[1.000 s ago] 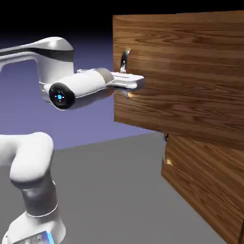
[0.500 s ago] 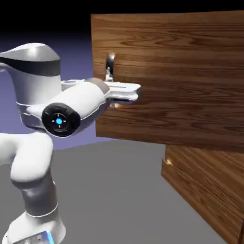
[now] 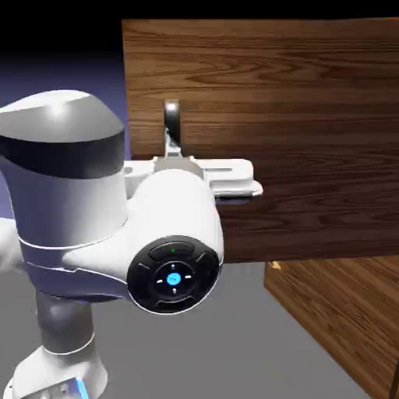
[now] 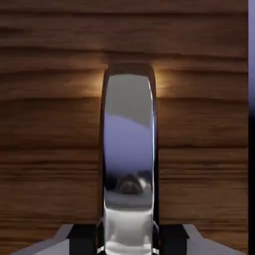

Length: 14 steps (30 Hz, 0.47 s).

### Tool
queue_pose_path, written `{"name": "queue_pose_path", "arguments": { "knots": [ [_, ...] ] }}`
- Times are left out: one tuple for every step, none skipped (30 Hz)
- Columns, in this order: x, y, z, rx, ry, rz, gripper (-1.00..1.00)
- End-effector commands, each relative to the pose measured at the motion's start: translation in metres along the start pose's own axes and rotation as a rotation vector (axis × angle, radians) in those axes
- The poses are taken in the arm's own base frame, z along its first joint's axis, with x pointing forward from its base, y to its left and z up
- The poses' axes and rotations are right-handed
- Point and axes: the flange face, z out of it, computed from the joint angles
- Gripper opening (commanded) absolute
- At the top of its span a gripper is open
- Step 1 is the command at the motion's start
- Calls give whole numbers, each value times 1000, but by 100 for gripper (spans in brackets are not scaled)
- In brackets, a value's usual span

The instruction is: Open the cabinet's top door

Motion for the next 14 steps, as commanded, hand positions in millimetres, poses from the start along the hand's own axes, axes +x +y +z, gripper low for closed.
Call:
{"name": "queue_pose_path", "arguments": {
  "knots": [
    [-2,-2,-8,-14,14,0,-100],
    [-4,-4,-16,-27,27,0,-100],
    [-6,-6,-23,-40,40,0,-100],
    [-8,-8,-31,-52,52,0,-100],
    [-10,-10,-38,-64,64,0,-100],
    [-13,-13,-45,-76,76,0,-100],
    [-15,-15,-52,-88,88,0,-100],
    [-17,-17,-58,-99,99,0,-100],
    [-20,-20,-65,-110,110,0,-100],
    [-22,-22,-71,-121,121,0,-100],
    [-24,-24,-77,-132,132,0,-100],
    [-27,-27,-83,-142,142,0,-100],
    [-29,-29,-88,-152,152,0,-100],
    [-31,-31,-94,-162,162,0,-100]
  ]
}}
